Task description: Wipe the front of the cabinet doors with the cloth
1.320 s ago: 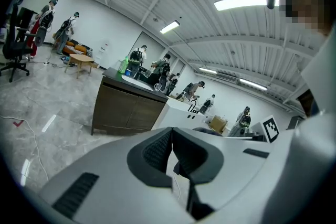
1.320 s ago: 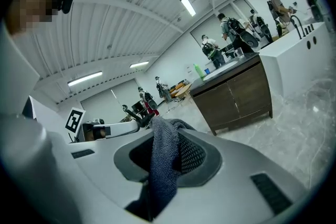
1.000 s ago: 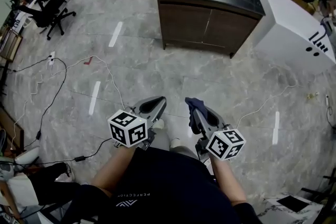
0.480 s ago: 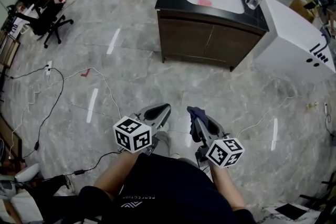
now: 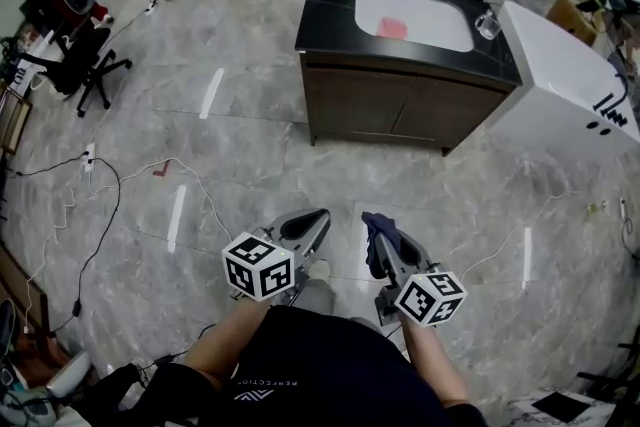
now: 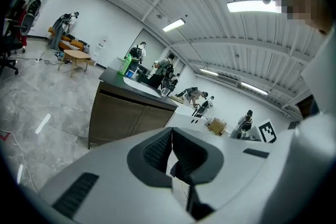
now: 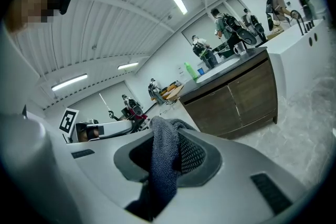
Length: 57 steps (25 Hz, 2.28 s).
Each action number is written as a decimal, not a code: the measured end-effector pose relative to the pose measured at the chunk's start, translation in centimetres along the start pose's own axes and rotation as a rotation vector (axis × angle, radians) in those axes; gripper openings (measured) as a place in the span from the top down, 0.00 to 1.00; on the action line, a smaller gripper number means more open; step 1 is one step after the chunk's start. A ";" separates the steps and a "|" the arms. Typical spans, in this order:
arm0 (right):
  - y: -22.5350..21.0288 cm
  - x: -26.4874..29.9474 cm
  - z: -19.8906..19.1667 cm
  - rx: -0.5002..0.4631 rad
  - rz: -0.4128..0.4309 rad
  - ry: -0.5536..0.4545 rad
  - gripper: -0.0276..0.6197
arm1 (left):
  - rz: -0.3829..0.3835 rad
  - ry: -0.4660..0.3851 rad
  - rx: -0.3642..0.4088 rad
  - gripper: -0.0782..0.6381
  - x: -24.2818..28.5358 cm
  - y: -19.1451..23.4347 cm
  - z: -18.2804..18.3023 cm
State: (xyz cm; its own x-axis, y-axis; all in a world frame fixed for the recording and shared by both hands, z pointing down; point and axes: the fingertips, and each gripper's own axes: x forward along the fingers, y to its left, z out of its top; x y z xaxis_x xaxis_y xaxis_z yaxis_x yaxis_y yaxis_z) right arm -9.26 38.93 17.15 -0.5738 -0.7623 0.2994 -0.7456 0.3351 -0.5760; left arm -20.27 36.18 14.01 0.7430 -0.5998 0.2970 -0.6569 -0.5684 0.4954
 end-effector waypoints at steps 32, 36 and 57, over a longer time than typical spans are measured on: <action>-6.3 14.7 8.5 -0.026 0.037 0.048 0.83 | 0.053 -0.001 -0.015 0.88 10.7 11.1 7.9; -8.5 16.0 9.9 -0.020 0.048 0.078 0.83 | 0.062 0.002 -0.028 0.88 14.0 11.6 8.8; -17.1 22.8 13.2 0.001 0.133 0.178 0.83 | 0.165 0.068 -0.061 0.88 24.5 15.1 9.0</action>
State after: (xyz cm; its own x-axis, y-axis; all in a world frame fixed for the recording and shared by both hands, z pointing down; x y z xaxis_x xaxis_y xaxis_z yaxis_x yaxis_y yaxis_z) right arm -5.07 8.52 23.75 -0.7178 -0.6017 0.3504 -0.6592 0.4251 -0.6203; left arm -13.19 7.83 21.44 0.6340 -0.6417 0.4316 -0.7633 -0.4292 0.4829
